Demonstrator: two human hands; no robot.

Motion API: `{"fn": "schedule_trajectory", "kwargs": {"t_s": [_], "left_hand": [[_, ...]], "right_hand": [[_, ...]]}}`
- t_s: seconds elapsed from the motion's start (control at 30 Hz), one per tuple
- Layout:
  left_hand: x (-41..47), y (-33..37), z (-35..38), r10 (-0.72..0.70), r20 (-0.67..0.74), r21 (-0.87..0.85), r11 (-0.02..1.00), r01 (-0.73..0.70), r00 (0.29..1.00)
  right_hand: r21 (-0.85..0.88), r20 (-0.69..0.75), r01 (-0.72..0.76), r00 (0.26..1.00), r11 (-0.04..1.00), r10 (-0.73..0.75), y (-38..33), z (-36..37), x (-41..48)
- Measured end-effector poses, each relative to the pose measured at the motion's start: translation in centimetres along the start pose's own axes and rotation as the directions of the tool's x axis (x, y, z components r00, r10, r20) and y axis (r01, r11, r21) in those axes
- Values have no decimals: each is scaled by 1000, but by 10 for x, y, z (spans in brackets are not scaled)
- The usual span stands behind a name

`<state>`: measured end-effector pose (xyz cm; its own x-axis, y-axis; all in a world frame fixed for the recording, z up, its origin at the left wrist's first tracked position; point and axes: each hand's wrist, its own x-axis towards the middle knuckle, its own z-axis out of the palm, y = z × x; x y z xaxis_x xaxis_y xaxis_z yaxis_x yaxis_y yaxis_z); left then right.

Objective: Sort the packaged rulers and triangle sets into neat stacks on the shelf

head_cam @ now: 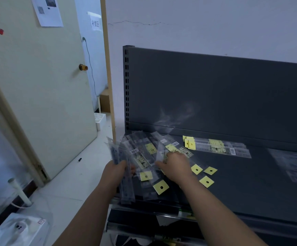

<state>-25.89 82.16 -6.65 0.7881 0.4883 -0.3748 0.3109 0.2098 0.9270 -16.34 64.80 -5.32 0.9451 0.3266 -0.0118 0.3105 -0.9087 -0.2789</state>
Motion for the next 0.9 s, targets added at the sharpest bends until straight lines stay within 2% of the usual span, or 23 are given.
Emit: {"fn": "schedule_trajectory", "kwargs": {"t_s": [0.1,0.27,0.37,0.5,0.63,0.73,0.8,0.9], "left_hand": [[0,-1,0,10,0,8,1000,-10,1000],[-1,-4,-2,32,8,15,999,-33,999],[0,-5,-2,34,3,9,999,-34,999],[0,-5,-1,36,-5,-6,999,-36,999],[-3,-5,-1,42,4,-14,999,-42,999],[-3,-5,-2,43,9,-25,999,-43,999],[-2,-6,-2,45,12,-26,999,-45,999],[-3,-7,-5,46,23,-46,998,-45,999]], "right_hand": [[15,35,-73,997,997,72,-10,6,9],[196,111,-247,967,949,229,-12,0,21],[202,166,-306,947,930,275,-12,-6,23],[212,168,-291,951,933,259,-15,-10,25],[65,58,-235,971,970,232,-24,-3,25],[81,97,-257,964,963,249,-24,-6,27],[149,177,-310,942,939,283,-20,-10,27],[412,256,-333,936,848,243,-8,-15,25]]}}
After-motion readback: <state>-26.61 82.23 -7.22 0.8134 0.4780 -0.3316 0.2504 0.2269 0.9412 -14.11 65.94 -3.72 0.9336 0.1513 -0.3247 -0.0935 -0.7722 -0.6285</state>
